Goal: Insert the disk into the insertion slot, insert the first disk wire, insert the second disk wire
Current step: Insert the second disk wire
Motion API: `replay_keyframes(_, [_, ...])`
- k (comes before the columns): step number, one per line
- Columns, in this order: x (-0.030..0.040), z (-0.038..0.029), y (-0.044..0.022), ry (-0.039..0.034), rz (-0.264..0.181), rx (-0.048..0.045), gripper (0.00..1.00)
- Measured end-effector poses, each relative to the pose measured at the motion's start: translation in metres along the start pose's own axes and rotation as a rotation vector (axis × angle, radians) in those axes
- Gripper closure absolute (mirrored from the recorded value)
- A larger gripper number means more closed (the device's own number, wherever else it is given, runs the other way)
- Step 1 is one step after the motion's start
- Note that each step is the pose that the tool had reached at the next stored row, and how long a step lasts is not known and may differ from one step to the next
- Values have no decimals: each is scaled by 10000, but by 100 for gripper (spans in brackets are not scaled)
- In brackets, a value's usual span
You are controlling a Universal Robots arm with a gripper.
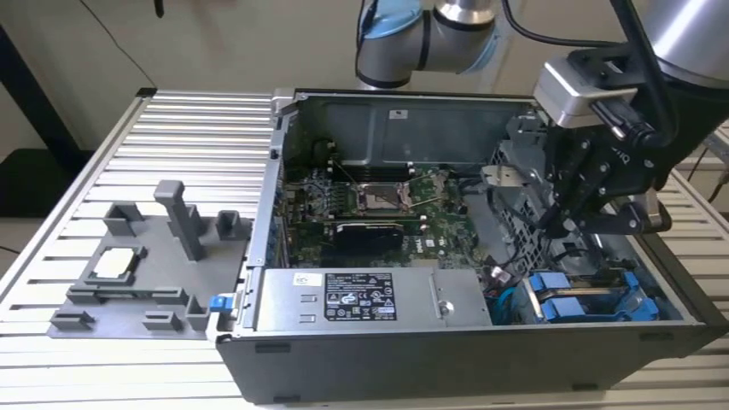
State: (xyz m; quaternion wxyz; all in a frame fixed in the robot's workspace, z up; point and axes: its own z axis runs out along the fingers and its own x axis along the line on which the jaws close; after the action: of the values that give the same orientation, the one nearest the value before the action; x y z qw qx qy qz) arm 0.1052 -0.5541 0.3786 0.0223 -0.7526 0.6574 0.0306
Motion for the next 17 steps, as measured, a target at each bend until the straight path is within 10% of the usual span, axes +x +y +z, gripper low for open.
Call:
replay_keyframes(8, [65,44,-66,1,152,9,84])
replay_keyframes(13, [83,47,-162,-23,179,-276,84])
replay_keyframes(17, [117,59,-225,-28,193,-317,84])
